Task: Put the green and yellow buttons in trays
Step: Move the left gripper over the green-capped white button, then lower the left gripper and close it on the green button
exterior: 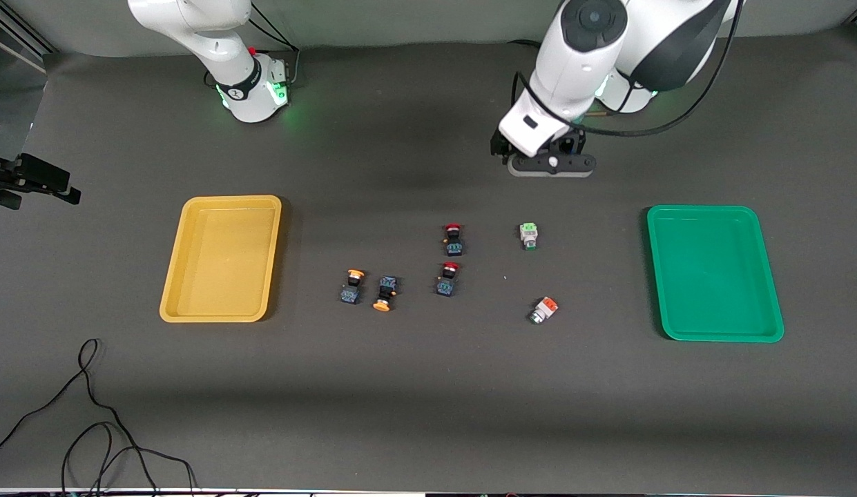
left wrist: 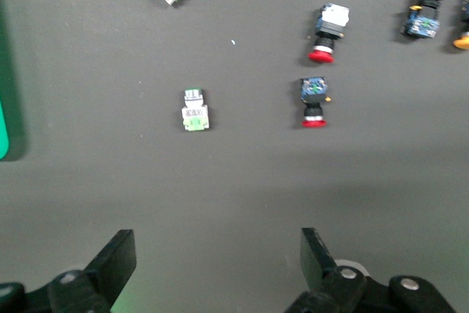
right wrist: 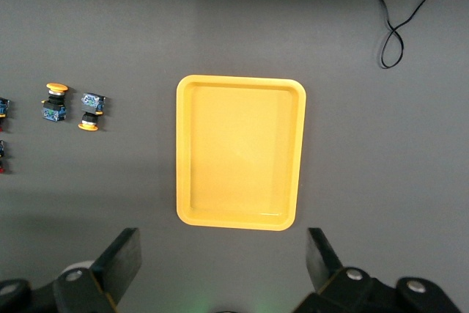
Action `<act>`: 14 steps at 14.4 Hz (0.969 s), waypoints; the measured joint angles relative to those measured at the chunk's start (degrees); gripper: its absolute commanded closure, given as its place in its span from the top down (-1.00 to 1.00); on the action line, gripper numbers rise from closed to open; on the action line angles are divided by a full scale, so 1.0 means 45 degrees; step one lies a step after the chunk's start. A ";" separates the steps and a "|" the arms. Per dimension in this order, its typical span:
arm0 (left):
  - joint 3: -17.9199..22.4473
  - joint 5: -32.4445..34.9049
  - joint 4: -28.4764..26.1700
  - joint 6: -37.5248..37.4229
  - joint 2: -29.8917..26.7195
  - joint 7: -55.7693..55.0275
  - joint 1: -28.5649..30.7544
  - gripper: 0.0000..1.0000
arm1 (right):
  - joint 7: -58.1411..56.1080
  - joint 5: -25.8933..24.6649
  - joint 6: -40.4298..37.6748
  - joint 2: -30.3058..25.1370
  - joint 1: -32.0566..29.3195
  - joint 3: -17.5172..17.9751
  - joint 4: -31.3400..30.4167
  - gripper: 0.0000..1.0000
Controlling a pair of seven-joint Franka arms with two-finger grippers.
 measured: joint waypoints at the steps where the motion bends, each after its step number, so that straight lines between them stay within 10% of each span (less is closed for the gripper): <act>1: 0.0054 0.0106 -0.0404 0.0522 0.0067 0.0000 0.0002 0.99 | 0.0000 0.0000 0.0005 0.0002 0.0000 0.0000 0.0000 1.00; 14: 0.0258 0.1636 -0.2690 0.6812 0.3998 -0.1401 0.0383 0.99 | 0.0000 0.0000 0.0043 0.0023 -0.0036 -0.0226 0.0072 1.00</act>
